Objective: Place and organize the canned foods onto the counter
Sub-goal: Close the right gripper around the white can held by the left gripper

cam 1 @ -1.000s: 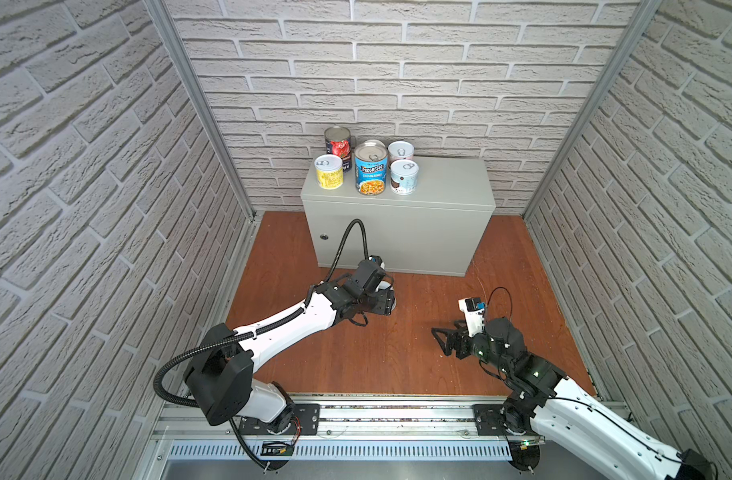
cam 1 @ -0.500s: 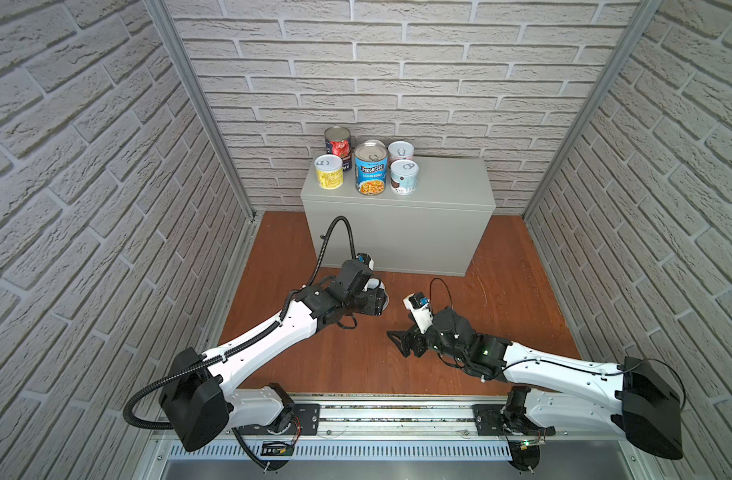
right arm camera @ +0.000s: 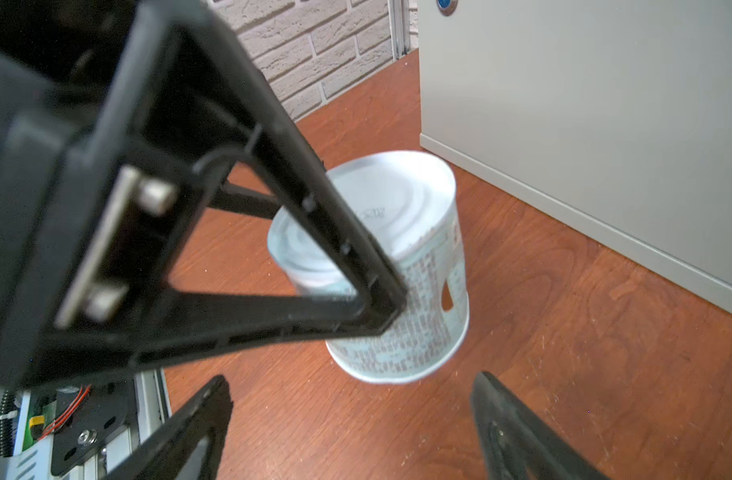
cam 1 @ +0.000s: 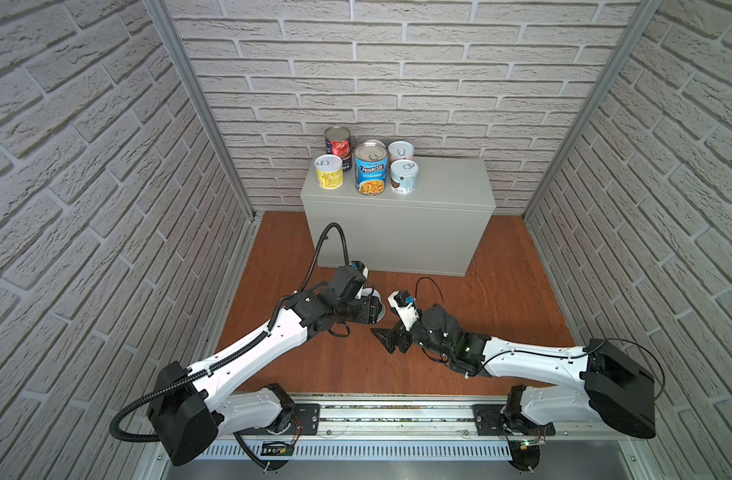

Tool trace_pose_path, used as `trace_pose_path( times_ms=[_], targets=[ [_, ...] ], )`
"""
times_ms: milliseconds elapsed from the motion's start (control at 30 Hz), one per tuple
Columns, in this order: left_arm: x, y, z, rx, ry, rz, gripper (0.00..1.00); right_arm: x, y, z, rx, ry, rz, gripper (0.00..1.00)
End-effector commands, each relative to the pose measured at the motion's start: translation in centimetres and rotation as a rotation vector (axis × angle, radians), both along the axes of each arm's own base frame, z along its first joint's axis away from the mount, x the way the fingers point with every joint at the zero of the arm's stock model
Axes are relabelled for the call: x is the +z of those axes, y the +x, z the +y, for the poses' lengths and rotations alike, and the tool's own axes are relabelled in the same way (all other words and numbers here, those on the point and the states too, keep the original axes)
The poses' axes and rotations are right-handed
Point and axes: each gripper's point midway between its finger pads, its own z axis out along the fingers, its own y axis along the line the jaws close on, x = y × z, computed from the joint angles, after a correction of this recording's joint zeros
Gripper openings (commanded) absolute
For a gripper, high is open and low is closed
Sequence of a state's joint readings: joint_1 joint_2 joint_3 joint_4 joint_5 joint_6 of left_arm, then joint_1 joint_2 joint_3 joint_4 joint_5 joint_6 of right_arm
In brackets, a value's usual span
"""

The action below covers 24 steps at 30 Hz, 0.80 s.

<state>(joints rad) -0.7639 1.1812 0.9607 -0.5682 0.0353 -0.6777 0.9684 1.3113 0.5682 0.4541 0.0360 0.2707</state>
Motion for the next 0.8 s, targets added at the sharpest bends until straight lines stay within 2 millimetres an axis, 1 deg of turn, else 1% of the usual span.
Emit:
trace_pose_path(
  times_ms=[0,233,433,600,767],
  targets=[
    [3.8,-0.2,-1.4,-0.042,-0.113,-0.033,0.61,2.6,0.3,1.2,0.025,0.077,-0.087,0.91],
    [4.6,-1.5,-1.8,-0.095,-0.139,0.007,0.61,3.0,0.9,1.7,0.03,0.043,-0.124,0.91],
    [4.7,-2.5,-2.2,-0.13,-0.167,0.047,0.61,4.1,1.0,1.7,0.031,0.057,-0.159,0.91],
    [4.8,-3.0,-2.6,-0.145,-0.203,0.064,0.61,4.3,1.1,1.8,0.025,0.067,-0.171,0.91],
    [5.2,-3.0,-2.9,-0.144,-0.238,0.059,0.61,4.4,1.4,1.6,0.003,0.074,-0.173,0.89]
  ],
)
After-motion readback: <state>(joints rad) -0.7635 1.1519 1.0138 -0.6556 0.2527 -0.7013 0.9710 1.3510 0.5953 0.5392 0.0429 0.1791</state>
